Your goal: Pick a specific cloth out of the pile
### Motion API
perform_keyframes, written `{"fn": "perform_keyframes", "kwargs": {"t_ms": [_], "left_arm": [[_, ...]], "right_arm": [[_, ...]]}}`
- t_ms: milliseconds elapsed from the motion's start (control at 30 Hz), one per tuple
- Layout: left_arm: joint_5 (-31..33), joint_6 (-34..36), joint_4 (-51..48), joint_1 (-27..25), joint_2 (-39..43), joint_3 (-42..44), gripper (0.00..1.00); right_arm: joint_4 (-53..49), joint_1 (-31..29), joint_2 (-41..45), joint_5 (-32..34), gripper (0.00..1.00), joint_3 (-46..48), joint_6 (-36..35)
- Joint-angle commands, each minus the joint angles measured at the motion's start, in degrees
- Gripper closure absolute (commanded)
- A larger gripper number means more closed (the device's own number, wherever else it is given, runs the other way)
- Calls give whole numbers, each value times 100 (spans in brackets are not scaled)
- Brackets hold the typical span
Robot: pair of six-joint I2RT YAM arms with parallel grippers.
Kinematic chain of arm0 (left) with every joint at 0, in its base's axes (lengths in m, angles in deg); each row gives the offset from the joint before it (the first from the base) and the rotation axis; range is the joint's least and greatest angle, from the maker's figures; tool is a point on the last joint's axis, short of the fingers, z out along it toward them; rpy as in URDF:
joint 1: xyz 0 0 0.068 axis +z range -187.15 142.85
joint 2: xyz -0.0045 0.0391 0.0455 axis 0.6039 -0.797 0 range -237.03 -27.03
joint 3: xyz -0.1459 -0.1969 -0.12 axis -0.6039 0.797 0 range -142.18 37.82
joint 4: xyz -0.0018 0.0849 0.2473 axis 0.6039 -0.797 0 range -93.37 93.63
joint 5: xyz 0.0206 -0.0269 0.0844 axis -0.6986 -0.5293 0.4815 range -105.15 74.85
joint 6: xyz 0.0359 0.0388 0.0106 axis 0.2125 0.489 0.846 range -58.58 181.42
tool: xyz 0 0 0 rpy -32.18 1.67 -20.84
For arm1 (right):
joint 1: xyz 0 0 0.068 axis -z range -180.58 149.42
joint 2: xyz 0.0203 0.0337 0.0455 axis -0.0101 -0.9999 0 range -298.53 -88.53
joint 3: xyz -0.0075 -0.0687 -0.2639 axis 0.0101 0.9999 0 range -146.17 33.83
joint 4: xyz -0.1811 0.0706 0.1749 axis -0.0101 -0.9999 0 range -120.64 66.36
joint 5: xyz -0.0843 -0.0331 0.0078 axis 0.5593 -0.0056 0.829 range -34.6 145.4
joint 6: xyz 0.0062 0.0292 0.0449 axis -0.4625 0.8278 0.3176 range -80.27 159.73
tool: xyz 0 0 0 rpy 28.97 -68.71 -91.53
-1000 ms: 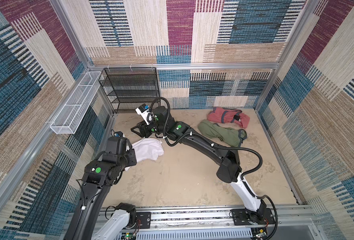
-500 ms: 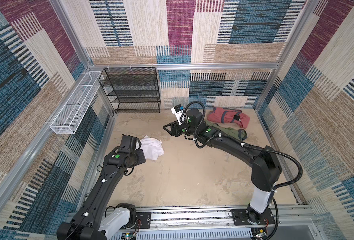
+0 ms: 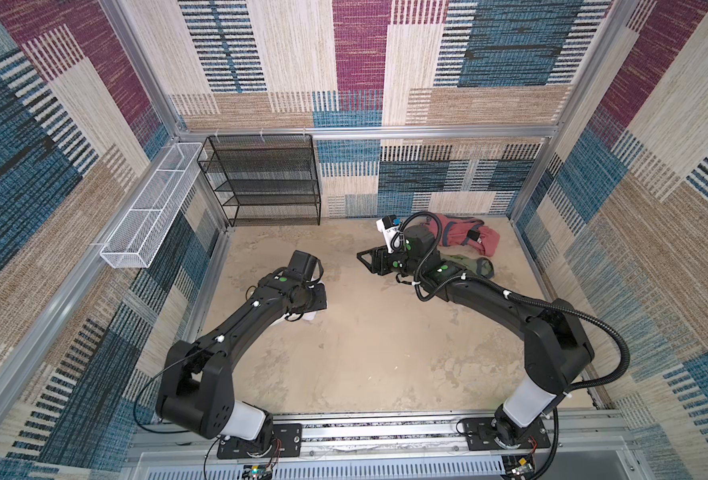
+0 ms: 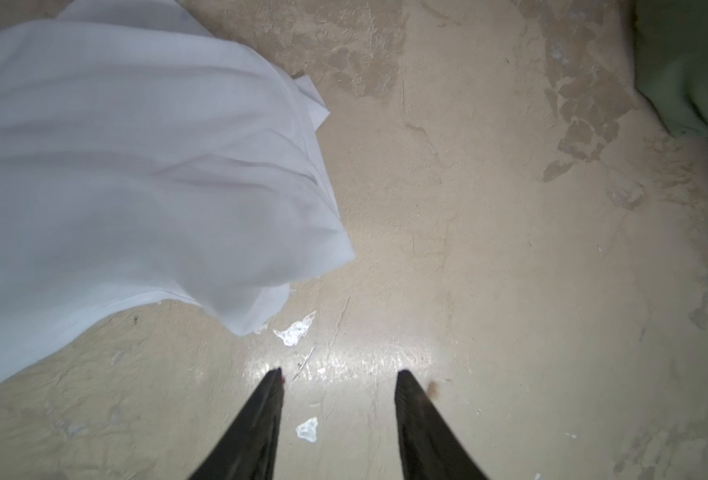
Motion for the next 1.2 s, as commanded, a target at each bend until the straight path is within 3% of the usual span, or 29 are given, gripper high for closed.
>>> {"fn": "perform_keyframes", "kwargs": {"t_ms": [0,233,700,1033,1167], "left_arm": [[-12,154,342,-83,-484,-360,49],[104,172,299,-121,-1306,-853,51],[688,407,255,-133,-1821,-824,53],[780,426,226,-139,-2202,-948,67],[740,426,230,-155,-2294,-997,82]], "right_arm": [[191,98,73,-35,43,104,38],[188,222,108,22,43,224,38],[194,278,11,-13,43,246,47],[123,306,91,92,43,286,13],[93,305,148,150,43,318,-14]]}}
